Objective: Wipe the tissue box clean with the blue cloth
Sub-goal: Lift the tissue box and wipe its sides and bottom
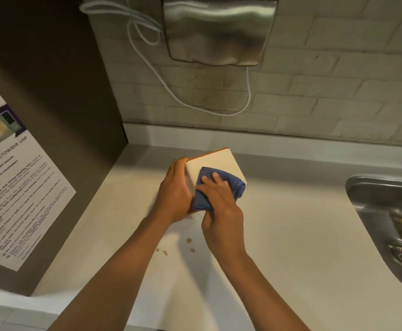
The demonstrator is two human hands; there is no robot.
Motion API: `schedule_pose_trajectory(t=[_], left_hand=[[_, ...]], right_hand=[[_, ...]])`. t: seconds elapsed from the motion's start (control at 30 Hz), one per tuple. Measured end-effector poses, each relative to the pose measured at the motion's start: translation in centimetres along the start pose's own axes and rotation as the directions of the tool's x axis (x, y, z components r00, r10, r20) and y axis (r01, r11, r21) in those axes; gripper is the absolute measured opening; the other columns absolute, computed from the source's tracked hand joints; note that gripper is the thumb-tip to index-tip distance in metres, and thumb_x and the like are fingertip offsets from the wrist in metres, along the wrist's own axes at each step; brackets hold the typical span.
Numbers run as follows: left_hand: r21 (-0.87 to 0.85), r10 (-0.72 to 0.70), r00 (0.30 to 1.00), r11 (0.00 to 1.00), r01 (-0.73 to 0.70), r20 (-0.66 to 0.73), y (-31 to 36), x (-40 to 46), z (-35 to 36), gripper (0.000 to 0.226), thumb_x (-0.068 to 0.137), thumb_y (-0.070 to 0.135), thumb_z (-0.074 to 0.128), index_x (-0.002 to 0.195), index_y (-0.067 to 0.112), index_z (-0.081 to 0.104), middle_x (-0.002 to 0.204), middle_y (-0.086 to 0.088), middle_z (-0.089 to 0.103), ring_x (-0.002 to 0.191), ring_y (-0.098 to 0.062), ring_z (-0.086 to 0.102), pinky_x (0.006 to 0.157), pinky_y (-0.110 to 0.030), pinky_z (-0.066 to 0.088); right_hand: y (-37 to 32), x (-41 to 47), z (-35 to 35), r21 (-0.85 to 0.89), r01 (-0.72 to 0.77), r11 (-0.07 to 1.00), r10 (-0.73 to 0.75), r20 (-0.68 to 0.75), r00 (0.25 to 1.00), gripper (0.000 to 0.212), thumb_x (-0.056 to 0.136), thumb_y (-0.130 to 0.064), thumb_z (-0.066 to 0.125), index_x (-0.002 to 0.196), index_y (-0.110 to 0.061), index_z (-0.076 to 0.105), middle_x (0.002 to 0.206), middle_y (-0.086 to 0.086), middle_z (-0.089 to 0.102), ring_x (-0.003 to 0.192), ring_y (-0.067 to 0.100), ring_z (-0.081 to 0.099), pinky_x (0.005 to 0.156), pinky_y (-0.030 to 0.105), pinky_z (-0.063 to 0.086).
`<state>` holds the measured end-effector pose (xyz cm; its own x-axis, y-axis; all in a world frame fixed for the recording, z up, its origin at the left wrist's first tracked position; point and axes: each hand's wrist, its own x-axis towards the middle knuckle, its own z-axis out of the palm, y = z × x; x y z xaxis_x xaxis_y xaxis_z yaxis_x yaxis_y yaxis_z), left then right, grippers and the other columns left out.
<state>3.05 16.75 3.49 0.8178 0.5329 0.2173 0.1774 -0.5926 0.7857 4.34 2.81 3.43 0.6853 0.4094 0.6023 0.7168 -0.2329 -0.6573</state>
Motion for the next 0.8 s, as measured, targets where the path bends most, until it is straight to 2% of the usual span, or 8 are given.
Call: schedule_pose_trajectory(t=[0.1,0.27,0.4,0.47,0.57,0.63,0.7,0.8], left_hand=[[0.054,0.047,0.999,0.997,-0.047,0.001,-0.1,-0.3,-0.1,0.106,0.056,0.06,0.088,0.14,0.023,0.035,0.134,0.001,0.05,0.114,-0.019,0.055,0.093,-0.034,0.052],[0.125,0.083,0.996,0.989,-0.077,-0.042,0.6,-0.5,0.3,0.111,0.047,0.065,0.09,0.134,0.032,0.031,0.127,0.011,0.044,0.109,-0.01,0.05,0.086,-0.029,0.052],[0.112,0.089,0.995,0.99,-0.084,-0.034,0.3,-0.3,0.3,0.109,0.05,0.059,0.093,0.136,0.03,0.033,0.126,0.012,0.046,0.107,-0.01,0.051,0.085,-0.026,0.048],[0.077,0.052,0.999,0.996,-0.051,-0.011,0.4,-0.3,0.4,0.103,0.061,0.064,0.083,0.141,0.02,0.036,0.132,0.002,0.051,0.11,-0.016,0.055,0.091,-0.03,0.049],[-0.022,-0.067,0.997,0.998,0.066,-0.027,1.0,-0.4,-0.2,0.108,0.062,0.08,0.048,0.143,0.01,0.04,0.135,-0.012,0.056,0.115,-0.03,0.059,0.101,-0.044,0.051],[0.006,-0.048,0.998,0.999,0.048,-0.047,1.1,-0.6,-0.4,0.109,0.056,0.078,0.061,0.142,0.015,0.04,0.133,-0.006,0.055,0.113,-0.023,0.058,0.096,-0.038,0.052],[0.094,0.033,0.999,0.995,-0.029,-0.039,1.2,-1.0,-0.1,0.107,0.048,0.069,0.079,0.136,0.023,0.039,0.126,0.006,0.051,0.105,-0.011,0.053,0.082,-0.027,0.048],[0.148,0.105,0.991,0.985,-0.092,-0.079,1.0,-1.6,0.9,0.109,0.044,0.065,0.086,0.133,0.026,0.037,0.123,0.01,0.047,0.107,-0.01,0.051,0.079,-0.026,0.048]], right_hand=[[1.5,0.8,-0.8,0.006,-0.002,1.0,0.002,-0.055,0.998,0.042,0.084,0.0,0.042,0.12,0.002,0.064,0.129,0.009,0.058,0.131,0.018,0.041,0.114,0.02,0.021],[3.2,2.9,-2.6,0.013,-0.197,0.98,0.195,-0.202,0.96,0.053,0.075,0.023,0.05,0.115,-0.007,0.066,0.123,-0.001,0.061,0.132,0.019,0.044,0.108,0.034,0.035],[2.0,1.6,-1.7,-0.001,-0.125,0.992,0.124,-0.063,0.99,0.048,0.081,0.015,0.051,0.122,-0.006,0.064,0.134,0.007,0.056,0.134,0.022,0.041,0.112,0.033,0.031],[0.5,0.7,-0.4,0.022,-0.08,0.997,0.081,-0.014,0.997,0.04,0.086,0.006,0.051,0.122,-0.005,0.063,0.133,0.007,0.057,0.131,0.024,0.045,0.114,0.025,0.027],[-1.1,0.8,0.2,0.052,0.026,0.998,-0.029,0.063,0.998,0.035,0.091,-0.007,0.043,0.119,0.0,0.063,0.125,0.008,0.06,0.124,0.022,0.047,0.112,0.013,0.019],[-0.8,2.0,-0.8,0.012,0.064,0.998,-0.065,0.121,0.991,0.04,0.087,-0.005,0.039,0.118,0.0,0.064,0.125,0.012,0.062,0.125,0.02,0.045,0.112,0.014,0.018],[0.3,3.9,-2.3,-0.044,-0.008,0.999,0.014,0.136,0.991,0.042,0.086,0.0,0.044,0.124,-0.004,0.062,0.132,0.009,0.058,0.128,0.019,0.044,0.11,0.021,0.029],[1.3,7.0,-3.3,-0.089,-0.145,0.985,0.15,0.044,0.988,0.038,0.087,0.003,0.05,0.118,-0.012,0.066,0.123,0.004,0.062,0.117,0.019,0.052,0.1,0.032,0.042]])
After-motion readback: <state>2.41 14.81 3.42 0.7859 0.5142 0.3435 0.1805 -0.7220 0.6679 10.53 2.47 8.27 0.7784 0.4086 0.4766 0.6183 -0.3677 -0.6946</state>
